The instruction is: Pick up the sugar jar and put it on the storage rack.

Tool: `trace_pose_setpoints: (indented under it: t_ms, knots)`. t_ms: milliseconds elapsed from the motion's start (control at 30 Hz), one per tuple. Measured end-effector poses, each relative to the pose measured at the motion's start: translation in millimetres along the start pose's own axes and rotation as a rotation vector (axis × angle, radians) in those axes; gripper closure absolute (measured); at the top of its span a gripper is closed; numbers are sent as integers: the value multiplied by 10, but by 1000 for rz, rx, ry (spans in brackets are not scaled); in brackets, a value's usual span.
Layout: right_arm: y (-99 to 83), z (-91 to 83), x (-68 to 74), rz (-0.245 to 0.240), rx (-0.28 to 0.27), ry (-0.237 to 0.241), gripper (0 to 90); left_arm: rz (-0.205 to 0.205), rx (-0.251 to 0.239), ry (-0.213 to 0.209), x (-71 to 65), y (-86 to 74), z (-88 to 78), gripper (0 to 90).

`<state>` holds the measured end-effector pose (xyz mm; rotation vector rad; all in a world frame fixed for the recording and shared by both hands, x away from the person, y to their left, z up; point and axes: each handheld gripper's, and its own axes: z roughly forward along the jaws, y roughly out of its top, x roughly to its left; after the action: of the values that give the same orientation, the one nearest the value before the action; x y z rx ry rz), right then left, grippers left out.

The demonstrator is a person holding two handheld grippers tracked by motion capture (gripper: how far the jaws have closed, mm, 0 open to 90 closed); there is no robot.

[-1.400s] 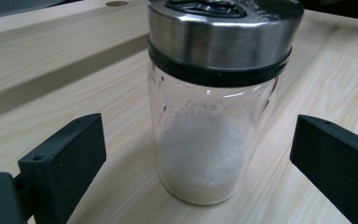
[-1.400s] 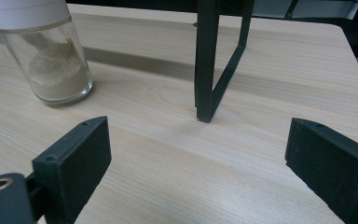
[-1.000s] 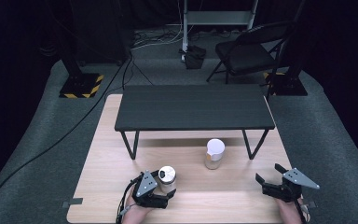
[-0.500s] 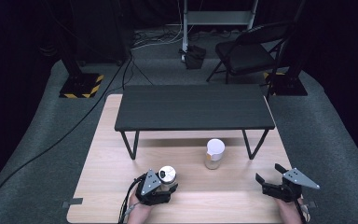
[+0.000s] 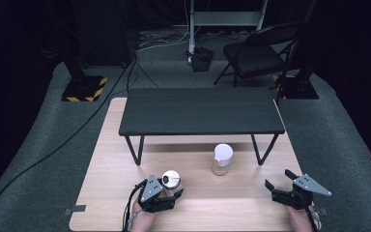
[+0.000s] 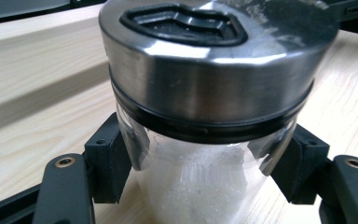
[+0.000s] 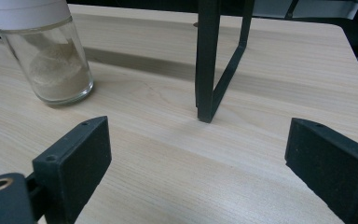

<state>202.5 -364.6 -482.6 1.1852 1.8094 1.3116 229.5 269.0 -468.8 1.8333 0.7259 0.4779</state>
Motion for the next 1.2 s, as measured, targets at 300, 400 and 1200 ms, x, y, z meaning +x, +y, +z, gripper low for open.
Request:
trace_pose_setpoints:
  t_ms: [300, 400, 1200]
  knots:
    - [-4, -3, 2, 2, -2, -2, 62, 3, -26, -7, 1, 104, -87, 310]
    - [-5, -4, 1, 2, -2, -3, 62, 5, -27, -8, 1, 125, -89, 311]
    - [-4, -4, -2, 3, -2, 0, 62, 41, -66, 6, 26, 634, -147, 311]
